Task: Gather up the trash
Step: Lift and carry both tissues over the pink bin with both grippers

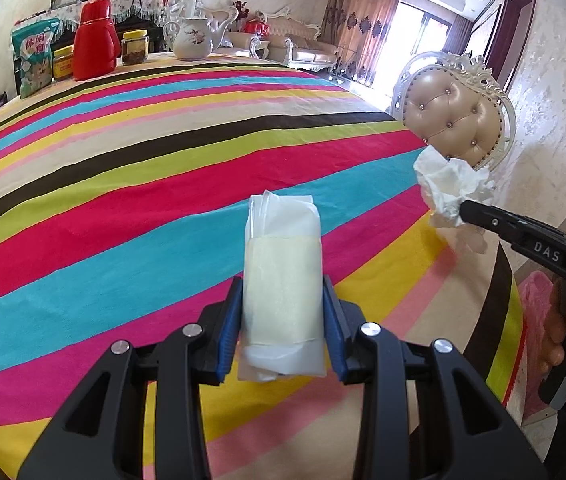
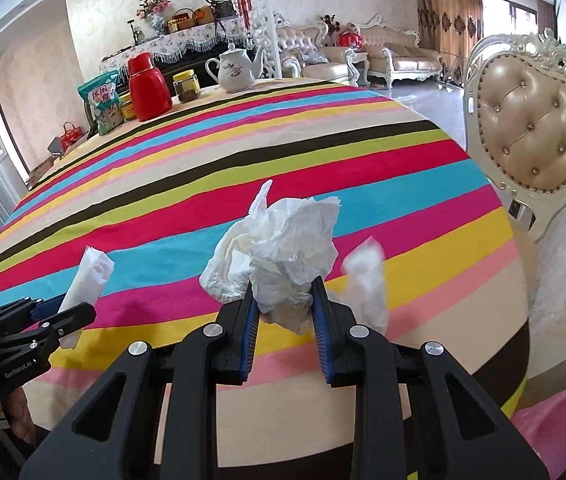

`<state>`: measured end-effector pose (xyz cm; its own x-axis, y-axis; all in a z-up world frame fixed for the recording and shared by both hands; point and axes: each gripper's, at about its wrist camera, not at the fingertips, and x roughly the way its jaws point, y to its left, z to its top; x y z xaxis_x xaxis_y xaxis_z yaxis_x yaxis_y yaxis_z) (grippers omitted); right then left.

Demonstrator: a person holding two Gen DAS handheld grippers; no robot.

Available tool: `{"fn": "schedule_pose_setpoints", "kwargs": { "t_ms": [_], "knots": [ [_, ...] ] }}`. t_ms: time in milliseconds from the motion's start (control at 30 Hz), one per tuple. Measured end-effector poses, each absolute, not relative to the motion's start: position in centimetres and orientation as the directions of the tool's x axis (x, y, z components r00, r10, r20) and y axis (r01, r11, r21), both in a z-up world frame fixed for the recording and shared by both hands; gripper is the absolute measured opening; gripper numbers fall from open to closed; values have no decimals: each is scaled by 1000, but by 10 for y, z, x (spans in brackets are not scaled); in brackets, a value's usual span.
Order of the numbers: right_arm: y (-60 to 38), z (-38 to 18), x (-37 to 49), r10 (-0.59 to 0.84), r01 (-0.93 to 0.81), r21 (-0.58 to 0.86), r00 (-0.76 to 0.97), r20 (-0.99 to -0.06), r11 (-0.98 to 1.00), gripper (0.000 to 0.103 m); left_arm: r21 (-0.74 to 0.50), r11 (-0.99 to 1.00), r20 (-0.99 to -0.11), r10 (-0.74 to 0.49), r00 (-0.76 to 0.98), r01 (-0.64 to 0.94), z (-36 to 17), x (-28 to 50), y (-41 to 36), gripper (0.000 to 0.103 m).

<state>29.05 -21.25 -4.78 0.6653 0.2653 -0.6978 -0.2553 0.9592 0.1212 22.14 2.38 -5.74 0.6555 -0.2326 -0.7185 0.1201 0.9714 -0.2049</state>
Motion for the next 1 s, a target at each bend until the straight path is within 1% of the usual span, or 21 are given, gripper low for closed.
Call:
{"fn": "schedule_pose_setpoints", "kwargs": {
  "t_ms": [433,733,867,967,1000],
  "knots": [
    [-238,-42,272,242,-218,125,678,-694,968,26,-202,971,-718,-238,655,130,-56,221,20,36],
    [-259,-63,280,170,-131,111,662,-730,985,27,-200,971,-720,-238,653,133,-58,221,17,36],
    [-266,-72,282,148,-110,100,652,-744,989,29,-198,971,-721,-237,651,134,-60,221,17,36],
    [-269,-78,283,134,-105,87,642,-755,991,36,-198,971,-721,-238,651,135,-60,221,17,36],
    [-270,-79,283,131,-105,82,638,-759,991,40,-198,971,-721,-237,651,134,-60,221,17,36]
  ]
}}
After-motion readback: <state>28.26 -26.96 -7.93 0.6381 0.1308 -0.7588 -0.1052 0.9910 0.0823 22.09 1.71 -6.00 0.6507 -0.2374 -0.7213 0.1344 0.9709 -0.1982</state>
